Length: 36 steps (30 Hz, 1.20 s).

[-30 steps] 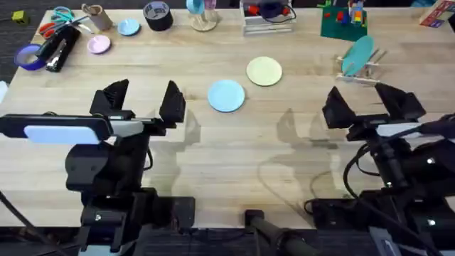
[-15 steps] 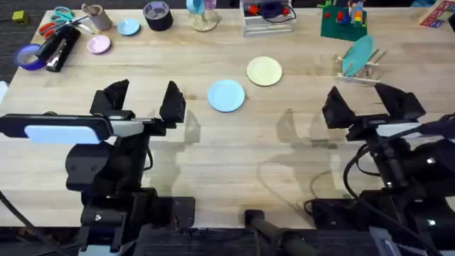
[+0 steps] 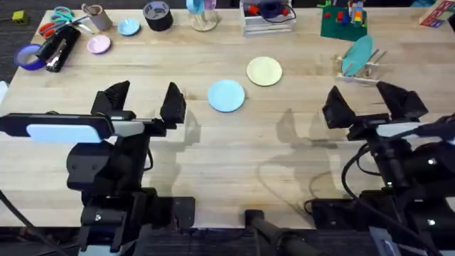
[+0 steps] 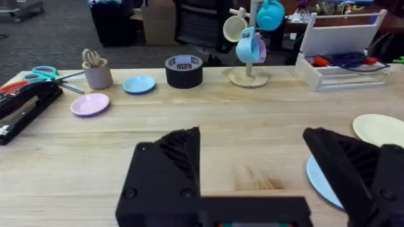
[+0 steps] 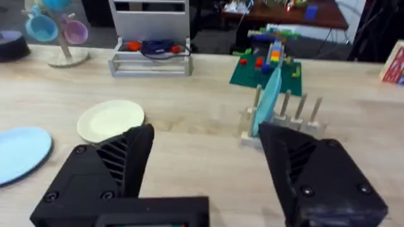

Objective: Pick up the plates from the table one by one and place each into a slot on the dish rack.

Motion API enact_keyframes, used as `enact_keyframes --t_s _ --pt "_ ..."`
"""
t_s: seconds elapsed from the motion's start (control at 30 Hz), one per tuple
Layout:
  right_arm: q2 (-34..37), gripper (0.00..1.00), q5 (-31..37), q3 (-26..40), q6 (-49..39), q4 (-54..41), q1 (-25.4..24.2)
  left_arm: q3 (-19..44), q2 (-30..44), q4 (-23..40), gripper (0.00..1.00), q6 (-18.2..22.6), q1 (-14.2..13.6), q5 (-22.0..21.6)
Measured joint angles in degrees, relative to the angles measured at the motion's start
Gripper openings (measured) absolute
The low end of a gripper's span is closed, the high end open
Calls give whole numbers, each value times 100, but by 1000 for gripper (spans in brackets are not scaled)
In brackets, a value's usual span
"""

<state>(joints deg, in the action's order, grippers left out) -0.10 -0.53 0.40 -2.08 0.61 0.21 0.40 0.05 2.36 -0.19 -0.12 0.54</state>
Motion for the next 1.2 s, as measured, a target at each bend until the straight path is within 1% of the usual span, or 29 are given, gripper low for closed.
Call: enact_keyframes --t_s 0.1,0.23,0.4,0.5,0.6,0.77,0.9,1.07,1.2 --pt "0 994 -33 6 -158 61 0 16 0 25 993 -8 0 -10" --pt "9 994 -36 146 -267 12 0 272 0 337 994 -24 0 -17" --pt "11 994 -38 749 -309 -225 0 1111 44 787 994 -25 0 -17" --pt "122 994 -39 1233 -285 -742 0 1781 231 1296 992 -26 0 -20" --pt "402 994 -40 1822 -219 -1399 0 2478 572 1890 993 -26 0 -20" --pt "1186 994 -40 3097 -189 -2309 0 3850 1483 2792 993 -26 0 -25" --pt "2049 995 -60 4222 -167 -2989 0 4895 2220 3450 993 -26 0 -33" --pt "3138 994 -77 5386 -133 -3942 0 6020 3056 4282 993 -29 0 -33" --pt "3942 994 -77 6223 -132 -4580 0 6758 3706 4742 993 -129 0 -33"
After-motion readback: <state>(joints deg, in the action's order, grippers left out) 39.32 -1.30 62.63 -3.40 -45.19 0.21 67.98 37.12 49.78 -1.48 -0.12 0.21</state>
